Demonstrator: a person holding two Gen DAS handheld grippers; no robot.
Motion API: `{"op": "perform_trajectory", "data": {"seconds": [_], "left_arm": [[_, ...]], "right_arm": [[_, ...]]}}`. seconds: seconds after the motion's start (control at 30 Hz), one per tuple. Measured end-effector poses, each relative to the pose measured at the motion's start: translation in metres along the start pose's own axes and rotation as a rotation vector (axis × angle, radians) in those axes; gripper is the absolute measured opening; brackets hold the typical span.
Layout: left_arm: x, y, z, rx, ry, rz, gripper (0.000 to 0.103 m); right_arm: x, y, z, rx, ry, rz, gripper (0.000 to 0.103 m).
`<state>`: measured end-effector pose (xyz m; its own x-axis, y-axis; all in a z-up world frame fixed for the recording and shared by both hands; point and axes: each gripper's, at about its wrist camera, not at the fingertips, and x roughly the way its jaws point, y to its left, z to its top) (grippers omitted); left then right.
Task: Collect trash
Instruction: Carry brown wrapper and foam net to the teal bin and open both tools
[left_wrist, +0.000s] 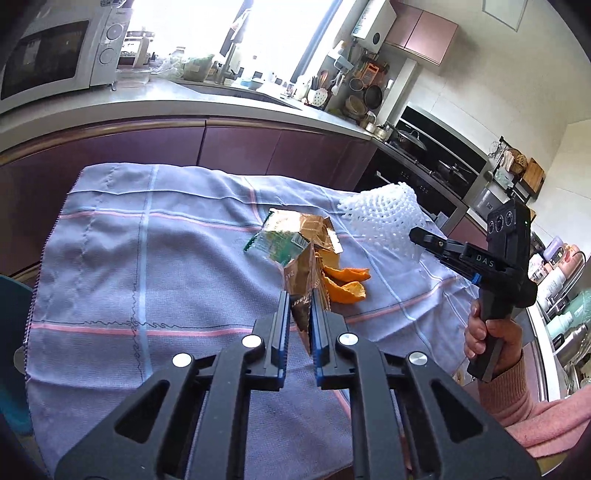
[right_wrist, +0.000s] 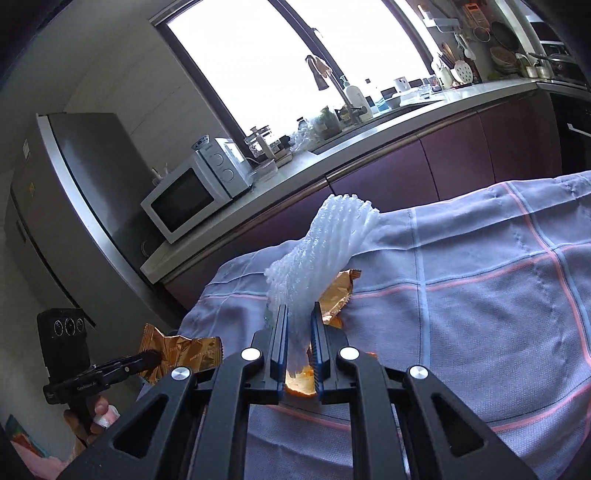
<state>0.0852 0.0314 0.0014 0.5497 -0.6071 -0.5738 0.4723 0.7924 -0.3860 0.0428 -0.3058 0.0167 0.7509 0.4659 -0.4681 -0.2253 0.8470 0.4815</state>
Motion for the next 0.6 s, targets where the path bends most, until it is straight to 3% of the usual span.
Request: {"op": "perform_trajectory", "data": {"seconds": [0.23, 0.6], "left_arm": [[-0.035, 0.03, -0.001, -0.049, -0.054, 0.04, 0.011], [-0.106, 0.088, -0.012, -0.147, -0.152, 0.178, 0.011]], "right_arm": [[0.005, 0.032, 0.0, -0.05, 0.024, 0.076, 0.01], [0.083, 0.111, -0.017, -0.16, 0.189, 0.248, 0.01]]}}
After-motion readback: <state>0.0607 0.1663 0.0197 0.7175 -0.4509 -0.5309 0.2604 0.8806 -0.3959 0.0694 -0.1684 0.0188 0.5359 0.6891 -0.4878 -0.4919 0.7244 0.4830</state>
